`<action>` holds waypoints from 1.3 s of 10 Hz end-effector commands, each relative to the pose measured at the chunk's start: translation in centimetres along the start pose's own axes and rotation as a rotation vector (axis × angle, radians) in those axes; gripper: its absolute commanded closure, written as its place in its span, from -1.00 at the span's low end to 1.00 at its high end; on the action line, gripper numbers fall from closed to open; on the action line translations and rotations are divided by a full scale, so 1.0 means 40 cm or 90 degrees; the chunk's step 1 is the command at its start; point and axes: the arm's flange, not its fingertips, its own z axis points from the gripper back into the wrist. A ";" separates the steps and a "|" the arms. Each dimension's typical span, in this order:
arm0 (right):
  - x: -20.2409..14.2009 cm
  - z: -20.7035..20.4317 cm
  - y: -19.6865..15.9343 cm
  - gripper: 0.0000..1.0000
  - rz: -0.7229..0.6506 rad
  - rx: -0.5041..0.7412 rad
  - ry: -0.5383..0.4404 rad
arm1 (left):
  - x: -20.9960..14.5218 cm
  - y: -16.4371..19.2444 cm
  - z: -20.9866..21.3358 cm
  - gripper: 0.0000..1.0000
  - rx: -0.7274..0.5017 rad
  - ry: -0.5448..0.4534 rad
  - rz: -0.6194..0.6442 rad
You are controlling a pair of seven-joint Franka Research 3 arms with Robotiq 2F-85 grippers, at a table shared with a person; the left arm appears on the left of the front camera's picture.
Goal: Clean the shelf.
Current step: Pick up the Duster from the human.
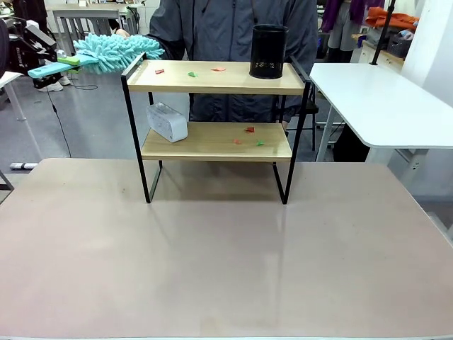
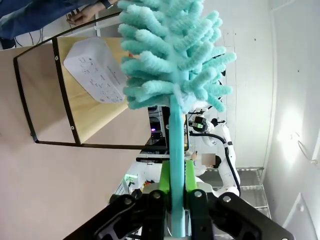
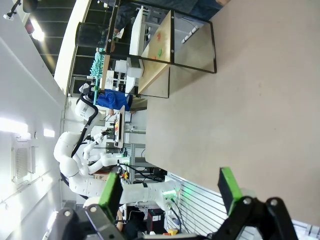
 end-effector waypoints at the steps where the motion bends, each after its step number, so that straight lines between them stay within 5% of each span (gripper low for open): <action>1: 0.003 0.002 0.000 -1.00 0.017 0.009 -0.003 | -0.012 -0.010 -0.010 1.00 -0.012 -0.015 -0.013; 5: 0.003 0.002 0.000 -1.00 0.017 0.009 -0.003 | -0.078 -0.048 0.069 1.00 -0.023 -0.033 -0.071; 8: 0.003 0.002 0.000 -1.00 0.017 0.009 -0.003 | -0.317 -0.102 0.272 1.00 -0.021 -0.057 -0.218; 11: 0.003 0.002 0.000 -1.00 0.017 0.009 -0.003 | -0.457 -0.046 0.453 1.00 -0.040 0.030 -0.177; 13: 0.003 0.002 0.000 -1.00 0.017 0.009 -0.003 | -0.511 0.025 0.473 1.00 0.013 0.120 -0.129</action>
